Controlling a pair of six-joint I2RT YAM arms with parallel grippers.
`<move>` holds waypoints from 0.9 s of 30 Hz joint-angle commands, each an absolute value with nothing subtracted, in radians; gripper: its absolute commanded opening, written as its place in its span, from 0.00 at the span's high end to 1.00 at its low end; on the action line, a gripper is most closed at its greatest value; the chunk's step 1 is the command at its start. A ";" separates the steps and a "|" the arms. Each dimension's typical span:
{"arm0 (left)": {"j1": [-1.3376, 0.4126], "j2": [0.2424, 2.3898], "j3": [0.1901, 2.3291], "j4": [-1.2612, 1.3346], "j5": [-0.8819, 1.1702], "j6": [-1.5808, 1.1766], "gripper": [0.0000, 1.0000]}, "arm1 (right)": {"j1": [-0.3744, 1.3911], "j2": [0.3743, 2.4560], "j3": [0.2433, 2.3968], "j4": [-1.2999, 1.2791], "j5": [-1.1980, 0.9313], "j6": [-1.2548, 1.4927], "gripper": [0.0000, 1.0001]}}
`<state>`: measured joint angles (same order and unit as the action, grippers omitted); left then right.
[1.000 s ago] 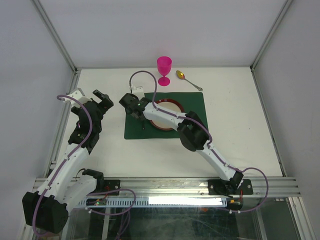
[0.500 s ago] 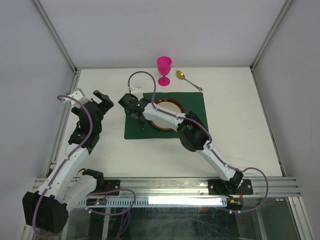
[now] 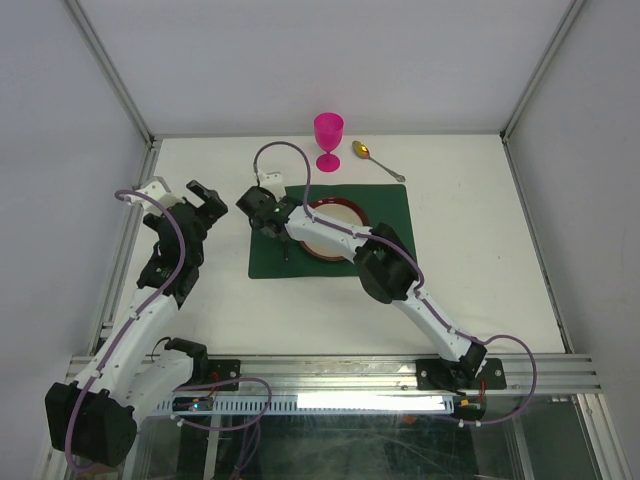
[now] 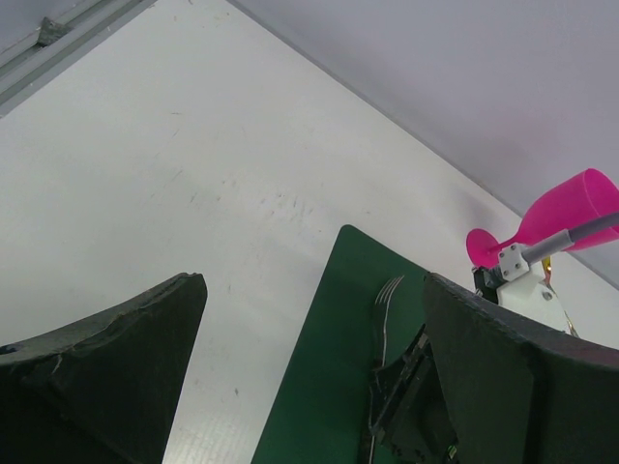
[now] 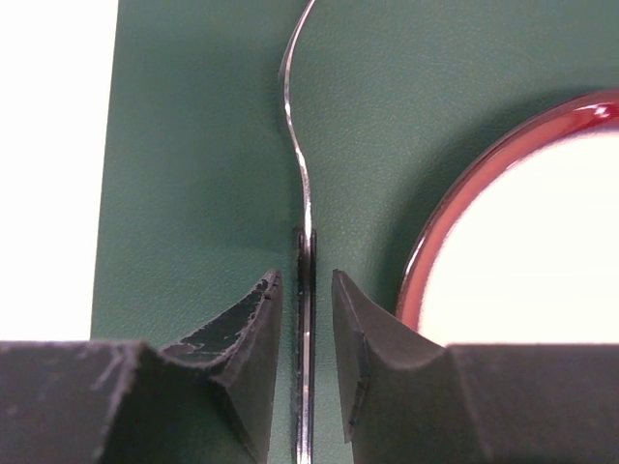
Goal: Set the dinner table for one person
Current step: Place the fork on the napkin.
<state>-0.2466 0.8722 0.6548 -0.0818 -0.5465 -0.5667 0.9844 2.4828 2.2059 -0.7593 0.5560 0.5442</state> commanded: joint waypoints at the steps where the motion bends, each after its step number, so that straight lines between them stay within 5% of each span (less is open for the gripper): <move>1: -0.233 0.881 0.645 -0.033 -0.515 -0.581 0.01 | 0.983 2.363 2.239 -0.726 0.642 0.484 0.70; 19: -0.243 1.058 0.592 0.032 -0.278 -0.653 0.08 | 0.660 1.916 1.910 -0.726 0.654 0.377 0.68; 27: -0.394 1.330 0.794 -0.096 -0.363 -0.628 0.12 | 0.551 1.821 1.777 -0.674 0.604 0.342 0.68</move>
<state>-0.3012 1.2419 0.6434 -0.0574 -0.3153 -0.6422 0.5644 1.8942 1.8061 -0.7311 0.6327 0.3759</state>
